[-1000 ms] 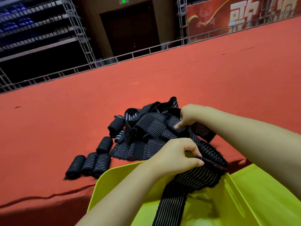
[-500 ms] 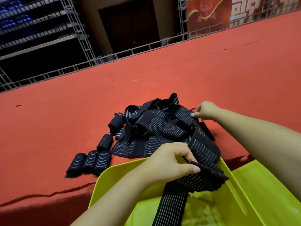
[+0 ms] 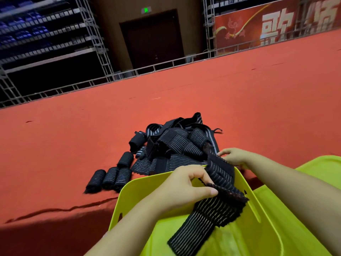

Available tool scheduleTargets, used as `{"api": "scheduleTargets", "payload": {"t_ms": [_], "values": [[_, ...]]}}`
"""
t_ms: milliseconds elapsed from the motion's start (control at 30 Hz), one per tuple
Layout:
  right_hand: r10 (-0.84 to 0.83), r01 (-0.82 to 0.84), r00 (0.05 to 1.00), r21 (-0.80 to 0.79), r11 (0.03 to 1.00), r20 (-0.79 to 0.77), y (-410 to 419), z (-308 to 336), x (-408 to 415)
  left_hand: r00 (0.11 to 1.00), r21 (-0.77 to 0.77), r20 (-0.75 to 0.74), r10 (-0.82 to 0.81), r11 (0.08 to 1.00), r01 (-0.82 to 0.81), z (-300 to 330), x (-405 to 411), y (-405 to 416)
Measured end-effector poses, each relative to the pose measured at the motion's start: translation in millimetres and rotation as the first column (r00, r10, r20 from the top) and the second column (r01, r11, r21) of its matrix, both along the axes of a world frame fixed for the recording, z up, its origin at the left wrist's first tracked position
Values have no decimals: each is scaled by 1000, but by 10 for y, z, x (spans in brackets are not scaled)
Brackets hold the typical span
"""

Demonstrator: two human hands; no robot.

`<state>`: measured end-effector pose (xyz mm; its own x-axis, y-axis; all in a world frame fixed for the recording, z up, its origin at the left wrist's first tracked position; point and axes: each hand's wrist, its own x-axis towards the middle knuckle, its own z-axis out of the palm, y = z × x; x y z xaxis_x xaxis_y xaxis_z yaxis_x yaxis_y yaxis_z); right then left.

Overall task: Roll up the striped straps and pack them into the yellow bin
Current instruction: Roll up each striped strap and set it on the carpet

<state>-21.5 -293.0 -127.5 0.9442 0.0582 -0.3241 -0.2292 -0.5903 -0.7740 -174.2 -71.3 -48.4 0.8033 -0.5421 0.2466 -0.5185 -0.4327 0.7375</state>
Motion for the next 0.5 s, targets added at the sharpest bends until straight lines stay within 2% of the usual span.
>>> {"api": "scheduleTargets", "payload": {"t_ms": [100,233,367,500], "values": [[-28,17,999,232,973,45,71,13,-18,1000,19,-7,25,1000,-24,-17,-83,41],[-67,16,983,287,958,170,126,123,-41,996,48,-47,80,996,-77,-66,-89,128],[-22,-5,975,119,993,221,155,140,-3,957,28,-162,240,971,-239,-96,-16,257],[83,-37,915,-123,992,396,113,143,-23,892,-29,-252,377,918,-396,-144,85,385]]}}
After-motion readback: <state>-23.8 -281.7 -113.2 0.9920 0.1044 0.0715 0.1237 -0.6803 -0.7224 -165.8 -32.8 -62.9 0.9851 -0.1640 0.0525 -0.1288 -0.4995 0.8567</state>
